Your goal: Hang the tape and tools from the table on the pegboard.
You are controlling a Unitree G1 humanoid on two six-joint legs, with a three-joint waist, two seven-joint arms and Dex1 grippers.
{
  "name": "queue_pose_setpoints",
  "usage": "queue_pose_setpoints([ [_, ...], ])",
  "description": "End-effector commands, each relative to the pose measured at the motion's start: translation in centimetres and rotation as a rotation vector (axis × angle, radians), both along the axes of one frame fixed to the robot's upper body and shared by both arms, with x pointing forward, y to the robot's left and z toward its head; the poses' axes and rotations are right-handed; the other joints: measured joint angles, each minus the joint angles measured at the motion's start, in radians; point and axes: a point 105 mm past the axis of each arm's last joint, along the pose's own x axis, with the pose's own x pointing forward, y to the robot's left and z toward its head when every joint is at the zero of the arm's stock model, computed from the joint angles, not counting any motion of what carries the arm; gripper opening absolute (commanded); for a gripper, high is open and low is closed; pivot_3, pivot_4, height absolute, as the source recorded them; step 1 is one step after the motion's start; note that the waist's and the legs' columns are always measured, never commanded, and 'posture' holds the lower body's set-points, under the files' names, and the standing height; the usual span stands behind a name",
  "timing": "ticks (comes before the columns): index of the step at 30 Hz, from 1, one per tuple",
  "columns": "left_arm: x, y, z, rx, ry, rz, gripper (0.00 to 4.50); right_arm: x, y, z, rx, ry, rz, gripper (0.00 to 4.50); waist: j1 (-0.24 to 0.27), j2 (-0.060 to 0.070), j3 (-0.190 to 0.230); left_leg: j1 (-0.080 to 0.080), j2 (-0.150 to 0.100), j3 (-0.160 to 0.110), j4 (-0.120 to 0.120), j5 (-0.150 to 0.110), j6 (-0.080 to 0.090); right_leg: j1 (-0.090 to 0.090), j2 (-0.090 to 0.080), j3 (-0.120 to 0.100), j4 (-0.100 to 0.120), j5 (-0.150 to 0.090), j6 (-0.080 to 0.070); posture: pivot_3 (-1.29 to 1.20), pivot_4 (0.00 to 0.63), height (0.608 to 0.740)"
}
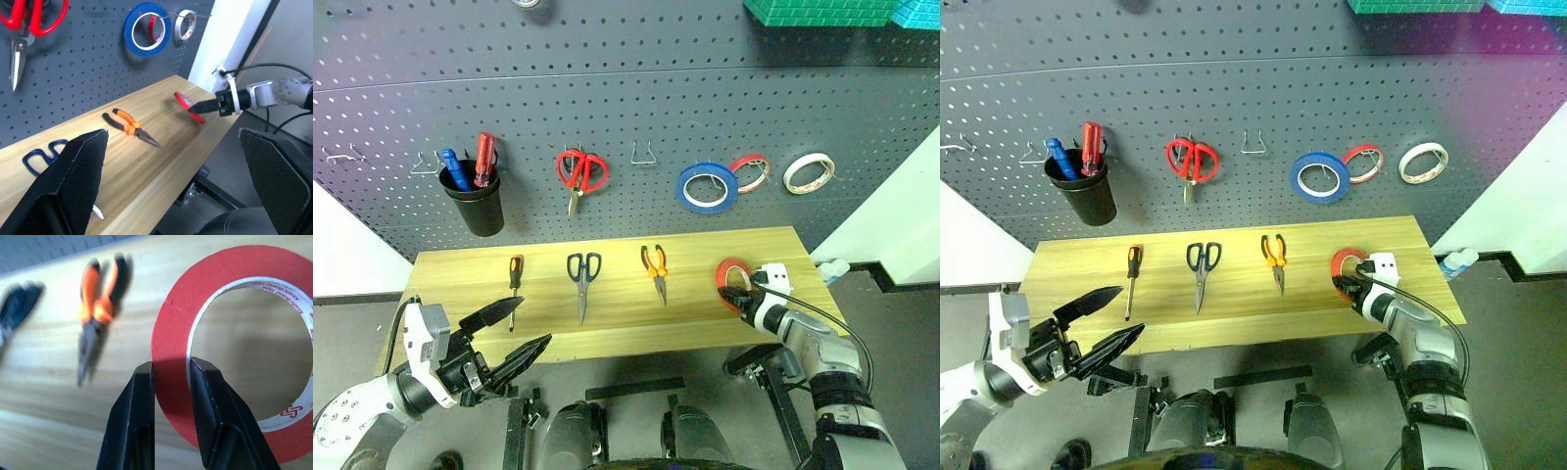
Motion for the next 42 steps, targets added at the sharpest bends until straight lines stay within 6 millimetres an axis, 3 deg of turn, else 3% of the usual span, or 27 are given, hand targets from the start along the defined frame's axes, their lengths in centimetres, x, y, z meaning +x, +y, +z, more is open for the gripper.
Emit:
queue_pose_setpoints([
  [1,0.2,0.1,0.3,0.009,-0.029,-0.016,4.5,0.5,-0.9,2.7,0.05,-0.131,-0.074,0.68,0.0,0.0,-0.004,0.0,0.0,0.0,0.0,0.0,0.0,0.0,0.0,0.0,0.0,0.0,0.0,0.08,0.021,0.74],
  [8,0.7,0.5,0.0,0.007,-0.034,-0.033,4.5,0.3,-2.7,4.7,0.077,-0.267,-0.234,0.68,-0.001,0.003,-0.022,0.0,0.0,0.0,0.0,0.0,0.0,0.0,0.0,0.0,0.0,0.0,0.0,0.05,0.012,0.74],
  [17,1.2,0.7,-0.2,0.012,-0.045,-0.045,4.5,0.5,-2.4,7.8,0.064,-0.446,-0.297,0.68,-0.005,0.007,-0.039,0.001,0.0,0.0,0.001,0.001,-0.001,0.001,0.001,0.001,0.002,0.0,0.0,0.04,0.001,0.74],
  [27,1.7,0.9,-0.3,0.016,-0.056,-0.051,4.5,2.0,-2.3,12.3,0.027,-0.598,-0.292,0.68,-0.006,0.009,-0.048,0.002,0.0,0.0,0.002,0.001,-0.001,0.001,0.001,0.001,0.005,0.0,0.0,0.04,0.0,0.74],
  [32,1.8,0.9,-0.4,0.015,-0.056,-0.055,4.5,2.9,-1.7,13.6,0.003,-0.633,-0.254,0.68,-0.006,0.009,-0.05,0.002,0.0,0.0,0.002,0.001,-0.001,0.001,0.001,0.001,0.005,0.0,0.0,0.04,0.0,0.74],
  [42,1.7,0.9,-0.9,0.015,-0.048,-0.051,4.5,5.4,-0.8,13.8,-0.106,-0.621,-0.187,0.68,-0.005,0.009,-0.05,0.002,0.0,0.0,0.004,0.001,-0.001,0.001,0.001,0.001,0.007,0.0,0.0,0.06,0.0,0.74],
])
